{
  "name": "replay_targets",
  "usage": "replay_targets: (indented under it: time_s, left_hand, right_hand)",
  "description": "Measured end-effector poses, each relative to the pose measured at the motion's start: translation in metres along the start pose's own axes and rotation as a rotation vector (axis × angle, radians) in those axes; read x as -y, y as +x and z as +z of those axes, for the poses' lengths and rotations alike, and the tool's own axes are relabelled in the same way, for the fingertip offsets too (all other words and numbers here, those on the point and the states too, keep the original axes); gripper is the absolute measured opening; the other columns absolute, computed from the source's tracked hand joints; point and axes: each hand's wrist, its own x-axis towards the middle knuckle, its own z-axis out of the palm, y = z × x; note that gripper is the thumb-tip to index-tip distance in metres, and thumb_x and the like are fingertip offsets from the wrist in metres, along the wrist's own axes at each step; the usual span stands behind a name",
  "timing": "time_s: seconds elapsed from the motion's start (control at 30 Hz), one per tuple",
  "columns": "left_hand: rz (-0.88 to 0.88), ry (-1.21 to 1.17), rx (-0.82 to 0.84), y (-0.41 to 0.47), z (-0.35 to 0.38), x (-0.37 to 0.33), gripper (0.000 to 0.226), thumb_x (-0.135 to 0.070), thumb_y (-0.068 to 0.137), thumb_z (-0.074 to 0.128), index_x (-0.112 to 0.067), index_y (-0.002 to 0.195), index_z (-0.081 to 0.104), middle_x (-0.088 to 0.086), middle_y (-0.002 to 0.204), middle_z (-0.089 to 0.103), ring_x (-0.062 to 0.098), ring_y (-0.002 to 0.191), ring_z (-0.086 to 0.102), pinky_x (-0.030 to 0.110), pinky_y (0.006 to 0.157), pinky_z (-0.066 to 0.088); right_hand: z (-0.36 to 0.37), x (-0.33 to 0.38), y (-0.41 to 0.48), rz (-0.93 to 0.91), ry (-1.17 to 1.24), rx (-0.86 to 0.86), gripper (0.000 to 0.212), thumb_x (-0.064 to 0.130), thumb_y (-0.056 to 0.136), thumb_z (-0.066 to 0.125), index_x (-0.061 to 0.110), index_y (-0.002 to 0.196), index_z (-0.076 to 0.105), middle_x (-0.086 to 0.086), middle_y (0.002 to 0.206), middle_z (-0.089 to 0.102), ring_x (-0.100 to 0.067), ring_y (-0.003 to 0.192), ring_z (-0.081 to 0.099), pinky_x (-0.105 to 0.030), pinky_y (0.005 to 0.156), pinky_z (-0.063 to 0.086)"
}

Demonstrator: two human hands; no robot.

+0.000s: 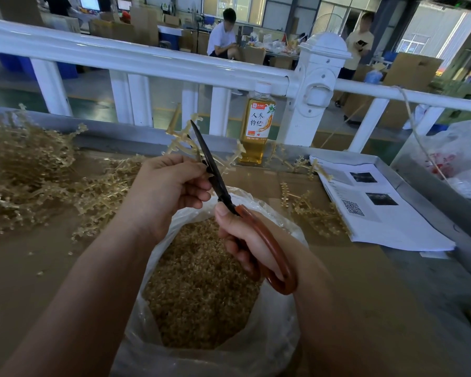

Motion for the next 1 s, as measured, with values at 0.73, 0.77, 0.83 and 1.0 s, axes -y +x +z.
replay_targets:
  time_s: [0.73,0.77,0.83,1.0]
  left_hand:
    - [-0.014,0.019,0.017,0.002,-0.001,0.0,0.026,0.004,0.086,0.047,-0.003,0.066,0.061,0.003,0.045,0.058,0.011,0.037,0.053,0.016,0.038,0.042]
    - [-0.012,0.02,0.019,0.002,-0.001,0.0,0.026,0.004,0.086,0.046,-0.004,0.066,0.062,0.003,0.045,0.058,0.011,0.037,0.052,0.016,0.038,0.042]
    - [-0.013,0.018,0.019,0.002,-0.002,0.0,0.027,0.003,0.087,0.047,-0.005,0.066,0.062,0.003,0.045,0.058,0.011,0.037,0.052,0.016,0.038,0.041]
    - [-0.021,0.025,0.02,0.002,-0.001,0.001,0.027,0.005,0.086,0.046,-0.004,0.065,0.061,0.004,0.044,0.057,0.011,0.036,0.051,0.016,0.037,0.041]
  right_hand:
    - [-0.001,-0.008,0.006,0.034,0.118,0.042,0.045,0.073,0.051,0.041,0.033,0.07,0.043,0.007,0.059,0.036,0.003,0.026,0.036,-0.009,0.029,0.024]
    - [0.0,-0.009,0.007,0.028,0.111,0.035,0.047,0.074,0.05,0.041,0.032,0.07,0.043,0.007,0.059,0.036,0.002,0.027,0.036,-0.009,0.03,0.024]
    - [0.0,-0.011,0.009,0.012,0.101,0.026,0.048,0.076,0.049,0.041,0.032,0.069,0.044,0.007,0.058,0.037,0.002,0.027,0.035,-0.01,0.031,0.024]
    - [0.0,-0.013,0.01,-0.013,0.104,0.034,0.052,0.078,0.045,0.042,0.032,0.069,0.045,0.014,0.04,0.042,0.001,0.028,0.035,-0.01,0.031,0.024]
